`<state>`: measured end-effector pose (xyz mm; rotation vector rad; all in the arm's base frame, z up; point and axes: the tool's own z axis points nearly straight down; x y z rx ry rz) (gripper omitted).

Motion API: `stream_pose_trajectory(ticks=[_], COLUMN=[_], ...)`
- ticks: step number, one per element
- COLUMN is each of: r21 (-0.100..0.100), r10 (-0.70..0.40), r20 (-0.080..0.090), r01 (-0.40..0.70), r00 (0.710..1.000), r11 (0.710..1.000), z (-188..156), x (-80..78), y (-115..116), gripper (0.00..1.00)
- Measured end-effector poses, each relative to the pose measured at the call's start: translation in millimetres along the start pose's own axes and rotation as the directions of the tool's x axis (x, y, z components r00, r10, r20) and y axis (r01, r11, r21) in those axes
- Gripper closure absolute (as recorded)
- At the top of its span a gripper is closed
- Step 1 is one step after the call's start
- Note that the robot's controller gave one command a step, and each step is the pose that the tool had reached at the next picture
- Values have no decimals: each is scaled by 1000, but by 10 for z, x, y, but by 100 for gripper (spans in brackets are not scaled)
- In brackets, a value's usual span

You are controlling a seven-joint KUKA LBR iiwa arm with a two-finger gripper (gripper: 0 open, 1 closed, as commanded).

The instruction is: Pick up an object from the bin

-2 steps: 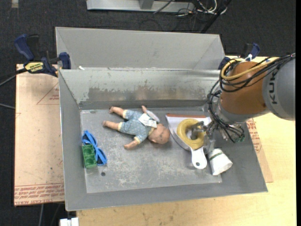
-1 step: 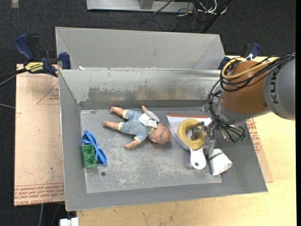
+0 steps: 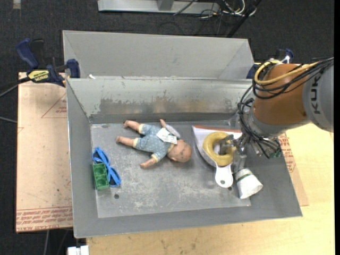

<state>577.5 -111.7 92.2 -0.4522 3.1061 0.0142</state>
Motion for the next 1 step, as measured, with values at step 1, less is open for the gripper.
stream_pose_trajectory(ticks=[1], r21=[5], r10=[1], r20=[9], r01=[-1], r00=[1000], r11=[1000], z=[-162], x=[-26], y=[-14], gripper=[100])
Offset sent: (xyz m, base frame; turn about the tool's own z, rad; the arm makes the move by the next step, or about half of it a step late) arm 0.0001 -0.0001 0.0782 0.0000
